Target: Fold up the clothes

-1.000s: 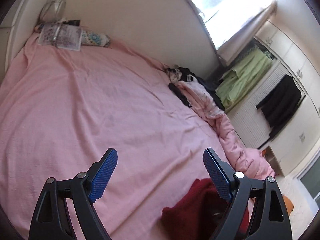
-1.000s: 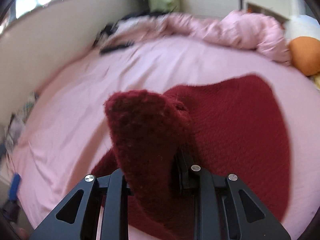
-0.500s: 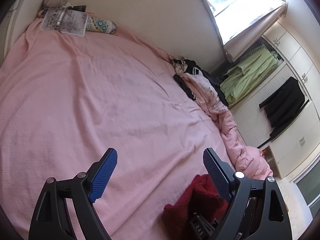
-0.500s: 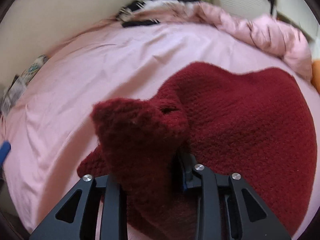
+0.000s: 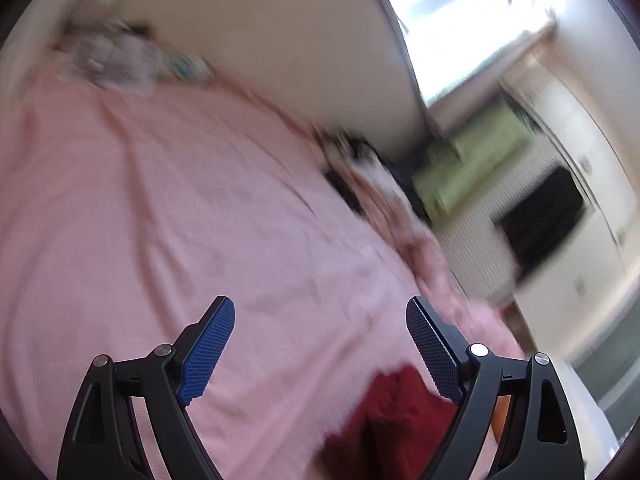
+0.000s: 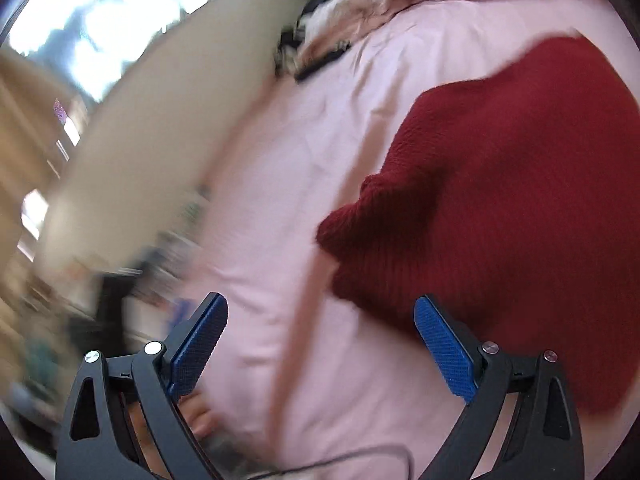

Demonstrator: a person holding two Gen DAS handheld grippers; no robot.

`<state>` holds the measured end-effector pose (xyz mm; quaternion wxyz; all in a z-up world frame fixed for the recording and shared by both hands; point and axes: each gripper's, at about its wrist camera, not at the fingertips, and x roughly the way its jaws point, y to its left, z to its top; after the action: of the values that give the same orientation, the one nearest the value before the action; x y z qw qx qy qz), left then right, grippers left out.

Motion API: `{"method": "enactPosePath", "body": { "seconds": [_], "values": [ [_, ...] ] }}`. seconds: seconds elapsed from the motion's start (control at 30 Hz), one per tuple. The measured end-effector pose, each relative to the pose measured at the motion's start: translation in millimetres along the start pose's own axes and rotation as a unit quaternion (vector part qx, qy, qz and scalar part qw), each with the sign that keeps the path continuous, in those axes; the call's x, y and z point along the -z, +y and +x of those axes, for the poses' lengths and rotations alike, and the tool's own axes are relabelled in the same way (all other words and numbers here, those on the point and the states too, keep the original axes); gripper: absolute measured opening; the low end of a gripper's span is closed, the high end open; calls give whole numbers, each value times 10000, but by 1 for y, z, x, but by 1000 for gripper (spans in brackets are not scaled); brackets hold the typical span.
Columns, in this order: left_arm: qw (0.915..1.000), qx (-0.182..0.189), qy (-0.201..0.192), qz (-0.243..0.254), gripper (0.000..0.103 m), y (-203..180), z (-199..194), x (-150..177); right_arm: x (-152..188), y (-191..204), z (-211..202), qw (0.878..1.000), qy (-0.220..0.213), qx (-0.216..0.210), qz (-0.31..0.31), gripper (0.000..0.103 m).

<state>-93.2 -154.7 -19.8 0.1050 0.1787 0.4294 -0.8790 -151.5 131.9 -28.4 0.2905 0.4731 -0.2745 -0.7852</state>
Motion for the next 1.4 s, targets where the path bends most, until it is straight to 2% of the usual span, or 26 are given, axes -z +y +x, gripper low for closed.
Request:
{"method": "enactPosePath", "body": {
  "seconds": [0.03, 0.07, 0.13, 0.2, 0.27, 0.4, 0.43, 0.53, 0.57, 0.6, 0.63, 0.7, 0.77, 0.8, 0.83, 0.93, 1.0, 1.07, 1.13, 1.23, 1.27, 1.3, 1.37, 1.4],
  "values": [
    [9986, 194, 489, 62, 88, -3, 14, -1, 5, -10, -7, 9994, -90, -142, 303, 95],
    [9936, 395, 1057, 90, 88, -8, 30, 5, 10, -21, -14, 9976, -181, -283, 605, 95],
    [9753, 743, 2082, 35, 88, -19, 57, 28, 20, -41, -27, 9904, -360, -566, 1208, 95],
    [9451, 1082, 3082, -20, 88, -30, 85, 50, 30, -62, -41, 9785, -538, -845, 1805, 95],
    [9054, 1392, 4009, -75, 88, -40, 112, 72, 40, -82, -55, 9618, -714, -1120, 2393, 95],
    [9042, 1318, 4061, -133, 88, -49, 130, 86, 58, -123, -81, 9156, -1072, -1665, 3498, 95],
    [9040, 1294, 4072, -125, 88, -51, 136, 87, 54, -127, -82, 9077, -1262, -1860, 3542, 95],
    [9061, 1237, 4039, -240, 87, -51, 150, 90, 41, -140, -74, 8914, -1321, -2115, 3785, 95],
    [9073, 1222, 4013, -289, 80, -49, 153, 91, 39, -144, -70, 8861, -1282, -2172, 3889, 93],
    [9085, 1207, 3987, -337, 66, -47, 156, 92, 39, -149, -66, 8841, -1201, -2138, 3977, 81],
    [9096, 1192, 3960, -386, 60, -45, 159, 93, 40, -153, -62, 8821, -1119, -2104, 4064, 73],
    [9101, 1171, 3948, -458, 29, -38, 164, 95, 41, -163, -54, 8775, -968, -2027, 4237, 45],
    [9088, 1167, 3973, -502, 18, -29, 167, 97, 46, -174, -58, 8751, -974, -1834, 4372, 30],
    [9052, 1271, 4029, -464, 17, -27, 166, 98, 40, -170, -66, 8900, -965, -1656, 4136, 24],
    [9020, 1368, 4073, -427, 16, -25, 164, 99, 34, -166, -73, 9040, -956, -1476, 3896, 23],
    [9129, 1394, 3817, -392, 15, -18, 150, 92, 17, -153, -96, 9400, -922, -927, 3151, 18],
    [9194, 1399, 3657, -372, 15, -12, 141, 88, 7, -142, -106, 9578, -867, -571, 2681, 17],
    [9171, 1141, 3796, -436, 15, 5, 150, 98, 6, -150, -96, 9624, -623, -275, 2631, 17],
    [9148, 1290, 3734, -842, 15, 23, 154, 102, 10, -165, -78, 9617, -333, -42, 2721, 16],
    [9200, 1261, 3677, -495, 15, 15, 152, 102, 14, -167, -80, 9639, -158, 131, 2656, 17],
    [9207, 1237, 3682, -382, 16, 11, 150, 101, 15, -165, -84, 9651, -135, 166, 2608, 20],
    [9204, 1223, 3700, -335, 18, 9, 147, 98, 16, -163, -88, 9664, -112, 200, 2561, 25],
    [9199, 1192, 3729, -231, 23, 3, 141, 91, 19, -159, -97, 9688, -65, 269, 2465, 28],
    [9228, 1128, 3685, -37, 27, 2, 134, 86, 20, -157, -101, 9699, -42, 303, 2416, 29]
  ]
}}
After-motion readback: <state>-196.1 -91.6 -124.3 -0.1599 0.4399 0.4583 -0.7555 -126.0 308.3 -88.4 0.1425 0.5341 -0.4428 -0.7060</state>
